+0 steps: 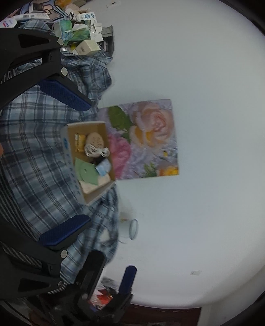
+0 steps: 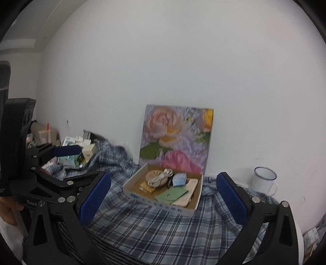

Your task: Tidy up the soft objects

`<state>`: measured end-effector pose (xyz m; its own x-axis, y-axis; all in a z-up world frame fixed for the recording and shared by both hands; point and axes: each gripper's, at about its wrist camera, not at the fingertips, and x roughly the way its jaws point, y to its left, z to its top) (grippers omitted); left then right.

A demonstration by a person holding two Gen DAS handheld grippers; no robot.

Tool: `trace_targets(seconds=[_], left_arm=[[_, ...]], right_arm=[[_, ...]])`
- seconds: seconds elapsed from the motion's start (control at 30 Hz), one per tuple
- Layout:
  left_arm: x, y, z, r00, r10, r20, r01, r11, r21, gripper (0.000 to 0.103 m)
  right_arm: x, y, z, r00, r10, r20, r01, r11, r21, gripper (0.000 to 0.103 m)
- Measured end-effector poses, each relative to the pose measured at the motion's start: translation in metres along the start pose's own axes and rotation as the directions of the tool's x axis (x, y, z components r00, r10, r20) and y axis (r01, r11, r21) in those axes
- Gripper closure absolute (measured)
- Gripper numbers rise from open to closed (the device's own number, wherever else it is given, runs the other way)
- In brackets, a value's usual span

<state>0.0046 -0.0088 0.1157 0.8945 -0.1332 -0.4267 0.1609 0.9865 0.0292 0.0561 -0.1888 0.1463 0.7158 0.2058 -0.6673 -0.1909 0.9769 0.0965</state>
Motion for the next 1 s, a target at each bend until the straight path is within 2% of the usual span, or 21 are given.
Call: trace_targets(seconds=[0.1, 0.23, 0.37, 0.6, 0.73, 1.0], left_arm=[[0.012, 0.007, -0.013, 1.000, 0.014, -0.026, -0.014, 1.000, 0.006, 0.000], [0.026, 0.016, -0.030, 0.998, -0.007, -0.057, 0.006, 1.000, -0.013, 0.000], [0.041, 0.023, -0.045, 0.998, 0.042, -0.047, -0.043, 0.999, -0.020, 0.000], [0.055, 0.029, -0.058, 0.998, 0.061, -0.033, -0.062, 0.997, -0.040, 0.000], [0.062, 0.023, -0.067, 0.998, 0.046, -0.044, -0.048, 0.999, -0.025, 0.000], [0.082, 0.019, -0.079, 0.992, 0.016, -0.125, -0.019, 1.000, -0.021, 0.000]], right_arm=[[0.008, -0.002, -0.015, 0.999, 0.008, -0.037, -0.008, 1.000, 0.004, 0.000], [0.018, -0.011, -0.032, 0.998, 0.026, -0.060, -0.023, 0.998, 0.052, 0.000], [0.030, -0.019, -0.046, 0.997, 0.009, -0.081, -0.004, 0.998, 0.062, 0.000], [0.049, -0.024, -0.068, 0.990, 0.033, -0.135, -0.020, 0.995, 0.094, 0.000], [0.057, -0.021, -0.077, 0.985, 0.032, -0.169, -0.018, 0.996, 0.082, 0.000], [0.072, -0.012, -0.091, 0.971, 0.001, -0.238, 0.007, 0.999, 0.034, 0.000]])
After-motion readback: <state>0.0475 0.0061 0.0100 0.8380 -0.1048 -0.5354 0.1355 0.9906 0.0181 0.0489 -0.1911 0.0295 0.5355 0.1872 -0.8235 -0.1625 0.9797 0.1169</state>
